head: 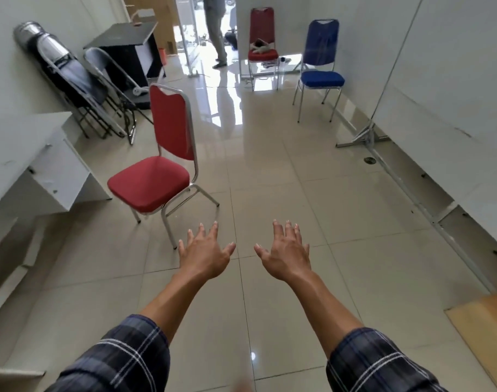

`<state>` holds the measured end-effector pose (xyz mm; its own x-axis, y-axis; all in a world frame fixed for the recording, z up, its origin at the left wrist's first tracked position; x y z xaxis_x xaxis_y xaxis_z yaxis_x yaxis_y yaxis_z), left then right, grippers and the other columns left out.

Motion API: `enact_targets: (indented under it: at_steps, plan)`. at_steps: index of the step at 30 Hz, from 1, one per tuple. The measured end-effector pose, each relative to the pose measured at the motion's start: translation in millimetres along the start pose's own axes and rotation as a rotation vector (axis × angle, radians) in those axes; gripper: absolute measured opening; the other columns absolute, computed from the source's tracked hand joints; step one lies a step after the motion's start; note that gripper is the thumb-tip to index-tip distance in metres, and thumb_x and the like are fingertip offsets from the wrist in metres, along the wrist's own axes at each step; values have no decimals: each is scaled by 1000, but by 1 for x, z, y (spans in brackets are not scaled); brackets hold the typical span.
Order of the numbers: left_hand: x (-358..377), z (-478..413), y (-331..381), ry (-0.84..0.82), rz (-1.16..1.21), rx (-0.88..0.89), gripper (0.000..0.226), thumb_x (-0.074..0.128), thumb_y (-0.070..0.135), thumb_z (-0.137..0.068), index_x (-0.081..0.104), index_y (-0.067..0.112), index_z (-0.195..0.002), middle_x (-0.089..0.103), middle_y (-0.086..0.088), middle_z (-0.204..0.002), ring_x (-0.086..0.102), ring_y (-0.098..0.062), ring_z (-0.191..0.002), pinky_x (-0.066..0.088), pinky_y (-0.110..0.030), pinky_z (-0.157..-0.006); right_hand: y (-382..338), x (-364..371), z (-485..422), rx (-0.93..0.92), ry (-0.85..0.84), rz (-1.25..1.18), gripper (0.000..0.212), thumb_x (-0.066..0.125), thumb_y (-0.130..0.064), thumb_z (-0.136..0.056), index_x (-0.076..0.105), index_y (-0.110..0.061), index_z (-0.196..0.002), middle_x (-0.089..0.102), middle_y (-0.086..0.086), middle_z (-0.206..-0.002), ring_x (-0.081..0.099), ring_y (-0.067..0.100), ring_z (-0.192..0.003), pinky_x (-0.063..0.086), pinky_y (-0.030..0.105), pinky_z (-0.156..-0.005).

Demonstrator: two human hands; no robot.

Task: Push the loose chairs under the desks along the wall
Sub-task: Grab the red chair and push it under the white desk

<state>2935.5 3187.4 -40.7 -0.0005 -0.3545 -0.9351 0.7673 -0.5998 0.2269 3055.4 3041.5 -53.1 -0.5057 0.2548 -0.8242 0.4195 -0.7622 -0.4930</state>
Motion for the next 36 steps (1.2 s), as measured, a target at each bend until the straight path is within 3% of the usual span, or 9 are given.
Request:
enact_targets:
  at_steps: [9, 25, 36]
  plan:
    - [-28, -153, 47, -39, -51, 63, 79, 37, 65, -94, 7, 29, -158, 6, -6, -165, 3, -32, -151, 4, -54, -120, -7, -12, -128, 105, -29, -71, 85, 48, -56, -97, 5, -21, -162, -1, 9, -170, -8, 26, -157, 6, 57, -122]
    - [-87, -439, 145, -12, -22, -91, 81, 41, 63, -93, 8, 27, -158, 10, -8, -165, 6, -33, -151, 5, -56, -118, -52, -108, -456, -85, -99, 27, 83, 46, -55, -98, 6, -19, -161, 1, 10, -170, -7, 26, -157, 6, 56, -122]
    - [-138, -611, 130, 39, 46, -221, 81, 41, 63, -93, 7, 28, -158, 10, -8, -165, 6, -35, -151, 4, -56, -119, -116, -134, -632, -179, -128, 85, 84, 47, -55, -98, 5, -19, -161, 2, 9, -170, -7, 26, -157, 5, 56, -122]
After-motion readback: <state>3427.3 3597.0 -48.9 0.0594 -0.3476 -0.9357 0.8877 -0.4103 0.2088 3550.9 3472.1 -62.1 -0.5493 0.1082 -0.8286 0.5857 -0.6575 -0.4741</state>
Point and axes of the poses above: each hand's wrist, its own z-axis away from the middle knuckle, its own x-axis out of the palm, y = z × x, the point moved 5 cm from there along -z, towards the middle knuckle
